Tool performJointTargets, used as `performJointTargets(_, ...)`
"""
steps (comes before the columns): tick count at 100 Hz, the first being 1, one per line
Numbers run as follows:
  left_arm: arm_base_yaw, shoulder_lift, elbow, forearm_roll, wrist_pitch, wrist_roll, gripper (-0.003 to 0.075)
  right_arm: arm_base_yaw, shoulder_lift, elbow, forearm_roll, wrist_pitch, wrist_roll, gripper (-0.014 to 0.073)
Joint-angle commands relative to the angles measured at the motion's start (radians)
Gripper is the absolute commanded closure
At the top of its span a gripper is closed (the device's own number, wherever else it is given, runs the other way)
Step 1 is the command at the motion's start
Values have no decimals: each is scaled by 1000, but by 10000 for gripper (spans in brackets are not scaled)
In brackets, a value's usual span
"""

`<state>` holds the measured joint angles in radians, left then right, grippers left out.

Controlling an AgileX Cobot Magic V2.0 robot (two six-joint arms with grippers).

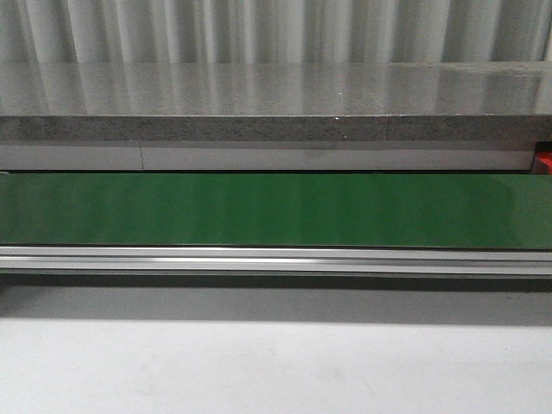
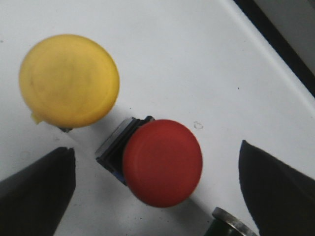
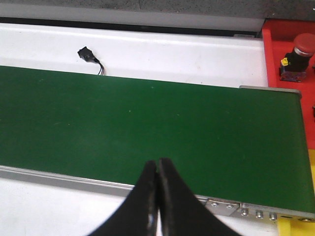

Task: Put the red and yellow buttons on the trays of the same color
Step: 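Move the left gripper over a red button on the panel and grasp it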

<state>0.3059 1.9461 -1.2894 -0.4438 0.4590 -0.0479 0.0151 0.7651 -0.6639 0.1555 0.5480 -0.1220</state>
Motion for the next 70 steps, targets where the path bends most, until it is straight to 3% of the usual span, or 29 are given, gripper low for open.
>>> performJointTargets(1,-4,-37,-35,-26,-32,-10,84,0,-8,-25,11,-62,-7,662)
performJointTargets(14,-4,-29,-35,-26,-34,-10,88,0,-8,-25,11,-62,-7,662)
performJointTargets(23,-4,-29,-35,-26,-39,-10,142,0,-8,-25,11,-62,-7,662)
performJointTargets(33,-4,-29,-35,-26,-46,-10,258,0,-8,-25,11,-62,-7,662)
performJointTargets(59,-4,-33,-55,-26,-34,-8,671,0,-8,-25,11,-62,-7,662)
performJointTargets(65,-4,-42,-63,-26,-25,-1,736,0,-8,-25,11,-63,-7,662)
performJointTargets(70,-4,-54,-68,-26,-10,7,741,0,-8,-25,11,-62,-7,662)
